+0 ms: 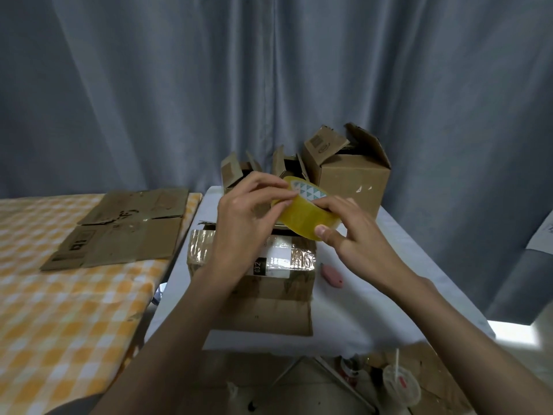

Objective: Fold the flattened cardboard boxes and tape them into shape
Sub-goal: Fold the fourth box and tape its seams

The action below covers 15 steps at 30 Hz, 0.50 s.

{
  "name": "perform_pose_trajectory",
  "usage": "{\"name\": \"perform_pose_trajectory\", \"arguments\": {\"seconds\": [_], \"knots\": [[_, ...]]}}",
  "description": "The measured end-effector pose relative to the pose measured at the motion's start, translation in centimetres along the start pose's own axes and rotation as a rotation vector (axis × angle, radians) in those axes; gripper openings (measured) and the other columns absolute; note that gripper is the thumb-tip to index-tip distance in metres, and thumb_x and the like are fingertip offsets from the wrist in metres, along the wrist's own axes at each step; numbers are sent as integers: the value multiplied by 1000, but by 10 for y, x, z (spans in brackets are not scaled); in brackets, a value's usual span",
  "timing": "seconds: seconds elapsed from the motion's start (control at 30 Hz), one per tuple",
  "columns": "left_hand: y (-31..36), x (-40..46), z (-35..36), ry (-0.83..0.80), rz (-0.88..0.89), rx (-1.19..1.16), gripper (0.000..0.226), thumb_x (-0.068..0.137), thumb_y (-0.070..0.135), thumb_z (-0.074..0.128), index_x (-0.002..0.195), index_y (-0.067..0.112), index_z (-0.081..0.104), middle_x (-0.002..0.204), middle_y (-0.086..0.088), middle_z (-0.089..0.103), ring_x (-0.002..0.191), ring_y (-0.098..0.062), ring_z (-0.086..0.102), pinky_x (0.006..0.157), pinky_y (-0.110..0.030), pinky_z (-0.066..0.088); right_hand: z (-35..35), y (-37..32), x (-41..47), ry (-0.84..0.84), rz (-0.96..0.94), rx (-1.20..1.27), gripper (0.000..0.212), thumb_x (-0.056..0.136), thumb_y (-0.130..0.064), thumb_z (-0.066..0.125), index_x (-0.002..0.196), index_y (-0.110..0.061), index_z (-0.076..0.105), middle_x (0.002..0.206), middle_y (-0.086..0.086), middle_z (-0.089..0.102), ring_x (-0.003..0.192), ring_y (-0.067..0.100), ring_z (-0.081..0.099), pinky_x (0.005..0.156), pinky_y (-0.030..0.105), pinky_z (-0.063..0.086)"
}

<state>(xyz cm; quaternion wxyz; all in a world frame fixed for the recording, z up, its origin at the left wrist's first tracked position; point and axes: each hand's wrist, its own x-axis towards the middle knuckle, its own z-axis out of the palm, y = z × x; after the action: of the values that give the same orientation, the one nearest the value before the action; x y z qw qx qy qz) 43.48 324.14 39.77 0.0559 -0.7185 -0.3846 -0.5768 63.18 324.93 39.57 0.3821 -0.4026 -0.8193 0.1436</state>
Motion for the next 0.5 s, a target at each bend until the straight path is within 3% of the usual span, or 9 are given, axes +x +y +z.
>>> {"name": "perform_pose_trajectory", "arguments": {"seconds": [0.23,0.37,0.43,0.5], "knots": [[8,-3,-3,39,-53,40,7,85,10,76,92,7,76,94,-1,71,89,-11,67,79,-32,57,3,-5,-1,-11,6,38,31,96,-14,62,125,-22,59,108,-25,50,104,-6,43,80,1,28],[14,3,-8,27,-227,-29,3,93,11,66,93,14,68,91,5,69,86,-7,65,78,-19,53,-4,-10,7,27,25,8,9,95,-27,65,102,-22,63,94,-4,59,89,6,52,70,23,35],[16,9,-12,-10,-327,-74,5,95,15,62,93,19,64,91,7,67,87,-7,64,77,-18,51,-9,-12,13,110,42,18,23,93,-41,67,84,-20,60,77,-2,58,71,7,52,60,21,34],[16,16,-17,-61,-431,-150,1,96,17,62,95,18,62,91,6,66,86,-9,63,78,-22,52,-12,-13,17,181,72,49,44,89,-58,63,79,-15,62,70,2,60,66,13,55,57,23,39]]}}
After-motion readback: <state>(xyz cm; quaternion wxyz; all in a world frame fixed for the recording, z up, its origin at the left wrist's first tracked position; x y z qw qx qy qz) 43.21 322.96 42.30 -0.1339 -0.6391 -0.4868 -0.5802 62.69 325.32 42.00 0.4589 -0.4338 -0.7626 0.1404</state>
